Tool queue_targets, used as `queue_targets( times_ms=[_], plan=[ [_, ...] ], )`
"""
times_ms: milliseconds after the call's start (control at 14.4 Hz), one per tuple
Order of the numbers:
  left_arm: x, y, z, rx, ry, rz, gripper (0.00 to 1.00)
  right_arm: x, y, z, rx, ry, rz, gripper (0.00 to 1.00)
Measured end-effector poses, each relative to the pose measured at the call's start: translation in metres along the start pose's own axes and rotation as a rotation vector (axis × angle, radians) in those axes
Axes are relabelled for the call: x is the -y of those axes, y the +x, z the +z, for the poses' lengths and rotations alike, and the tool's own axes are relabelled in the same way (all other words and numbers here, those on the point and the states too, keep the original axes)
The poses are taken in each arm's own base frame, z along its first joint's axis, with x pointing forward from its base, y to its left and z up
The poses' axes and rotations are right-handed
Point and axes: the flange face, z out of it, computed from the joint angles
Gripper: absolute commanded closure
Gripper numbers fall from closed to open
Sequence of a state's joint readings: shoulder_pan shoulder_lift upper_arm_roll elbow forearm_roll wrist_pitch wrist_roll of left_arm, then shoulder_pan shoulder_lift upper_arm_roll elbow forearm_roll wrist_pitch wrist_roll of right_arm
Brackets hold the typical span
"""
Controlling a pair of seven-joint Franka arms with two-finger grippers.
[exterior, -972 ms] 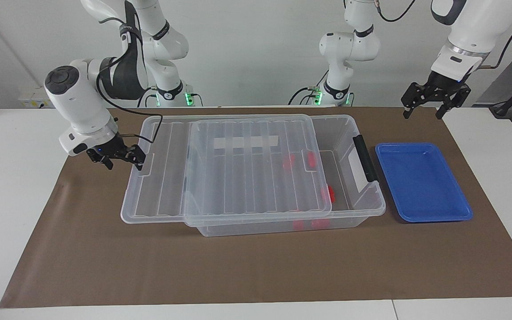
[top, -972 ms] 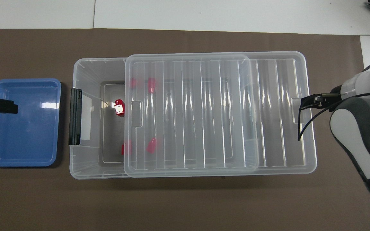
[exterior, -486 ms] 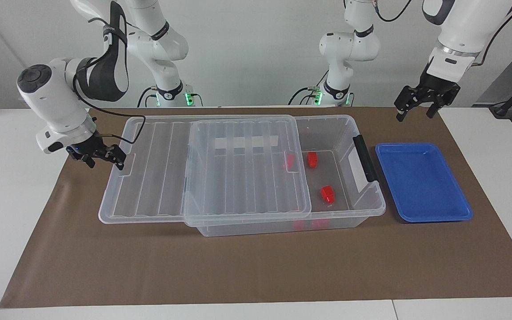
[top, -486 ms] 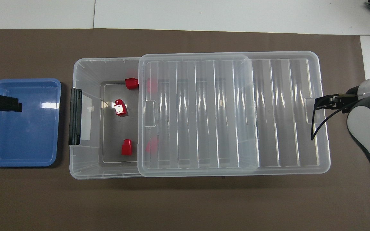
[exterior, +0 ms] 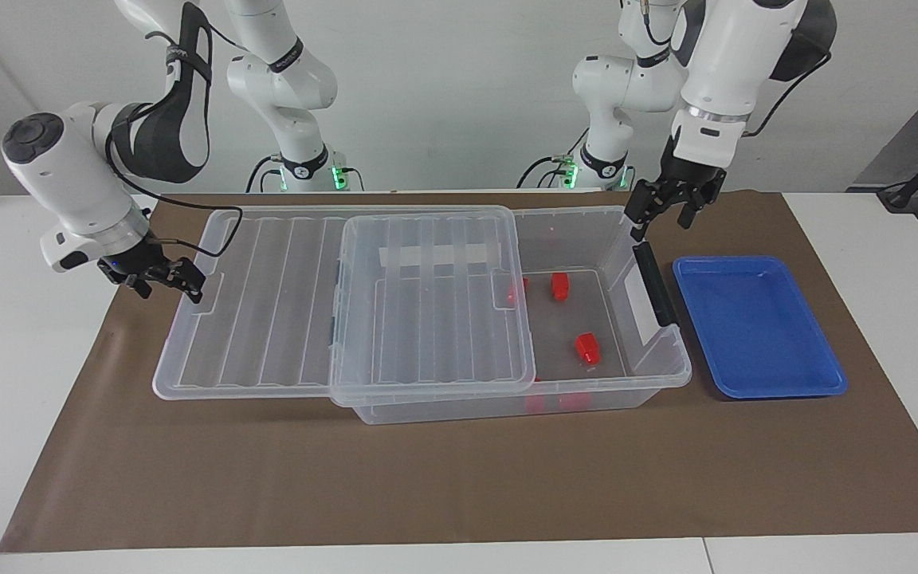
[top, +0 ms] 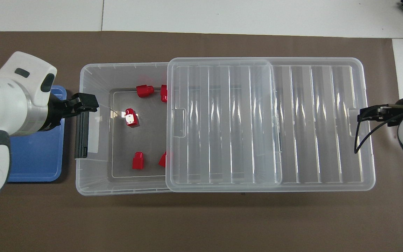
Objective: Place red block in blue tray from box
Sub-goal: 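Reach the left gripper into the box toward a red block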
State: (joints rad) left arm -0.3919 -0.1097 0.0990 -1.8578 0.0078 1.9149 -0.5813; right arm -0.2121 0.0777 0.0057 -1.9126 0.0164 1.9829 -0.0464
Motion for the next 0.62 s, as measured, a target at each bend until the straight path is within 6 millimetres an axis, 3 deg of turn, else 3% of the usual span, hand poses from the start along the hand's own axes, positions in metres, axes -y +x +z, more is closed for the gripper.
queue_targets(
  times_ms=[139, 416, 625],
  plan=[
    [-0.010, -0.005, 0.028, 0.013, 0.011, 0.007, 0.00, -0.001, 0.000, 0.000, 0.000, 0.000, 0.000, 0.00],
    [-0.062, -0.017, 0.095, 0.006, 0.084, 0.059, 0.00, 0.009, 0.000, -0.001, -0.002, 0.000, -0.018, 0.00],
    [-0.071, -0.008, 0.130, -0.016, 0.080, 0.047, 0.00, 0.023, 0.002, -0.014, -0.026, -0.002, -0.043, 0.00]
  ],
)
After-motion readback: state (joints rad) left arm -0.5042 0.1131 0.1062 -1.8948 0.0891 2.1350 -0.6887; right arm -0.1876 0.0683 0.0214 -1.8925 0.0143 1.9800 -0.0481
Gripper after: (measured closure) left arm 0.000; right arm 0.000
